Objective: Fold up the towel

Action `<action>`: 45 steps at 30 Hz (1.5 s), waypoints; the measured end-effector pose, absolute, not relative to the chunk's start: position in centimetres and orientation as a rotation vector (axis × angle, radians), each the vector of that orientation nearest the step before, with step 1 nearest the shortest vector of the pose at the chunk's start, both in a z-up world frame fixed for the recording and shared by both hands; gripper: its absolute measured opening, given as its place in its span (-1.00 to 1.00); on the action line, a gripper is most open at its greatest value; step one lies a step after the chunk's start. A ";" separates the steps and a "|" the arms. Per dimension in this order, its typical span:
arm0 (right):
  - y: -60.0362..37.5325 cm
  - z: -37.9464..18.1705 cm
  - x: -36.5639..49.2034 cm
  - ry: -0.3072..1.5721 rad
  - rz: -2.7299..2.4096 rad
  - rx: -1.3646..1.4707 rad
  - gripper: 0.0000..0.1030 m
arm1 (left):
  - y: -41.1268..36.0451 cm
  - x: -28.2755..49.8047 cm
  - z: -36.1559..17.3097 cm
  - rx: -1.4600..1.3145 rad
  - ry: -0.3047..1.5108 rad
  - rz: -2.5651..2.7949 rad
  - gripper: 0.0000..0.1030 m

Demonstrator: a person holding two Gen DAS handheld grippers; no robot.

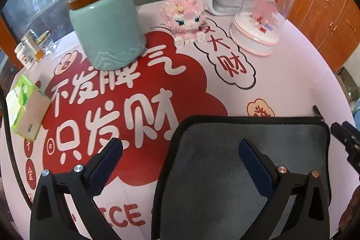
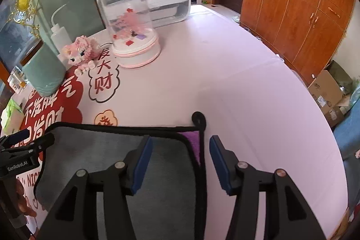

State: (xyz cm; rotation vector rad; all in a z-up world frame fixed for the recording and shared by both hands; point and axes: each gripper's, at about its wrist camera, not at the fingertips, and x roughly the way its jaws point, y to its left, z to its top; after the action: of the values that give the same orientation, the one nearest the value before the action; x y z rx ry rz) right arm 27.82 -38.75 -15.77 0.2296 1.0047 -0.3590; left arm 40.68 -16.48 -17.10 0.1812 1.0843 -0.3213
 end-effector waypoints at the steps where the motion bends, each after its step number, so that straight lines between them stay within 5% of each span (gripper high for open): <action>1: -38.5 -15.6 27.8 1.004 -0.362 0.221 0.21 | -16.4 40.5 -16.8 0.179 1.085 -0.318 0.99; 22: -32.1 -8.8 21.9 0.877 -0.174 0.147 0.98 | -11.3 29.7 -7.6 0.085 0.974 -0.238 0.99; 45: -26.8 -5.7 10.7 0.829 -0.071 0.076 1.00 | -4.6 14.5 -4.4 -0.010 0.918 -0.129 0.99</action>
State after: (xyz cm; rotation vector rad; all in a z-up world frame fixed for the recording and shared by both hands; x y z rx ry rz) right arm 10.70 -26.81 -5.70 0.0765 0.8286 -0.0706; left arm 14.46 -4.59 -4.42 -0.0099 0.9178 -0.1289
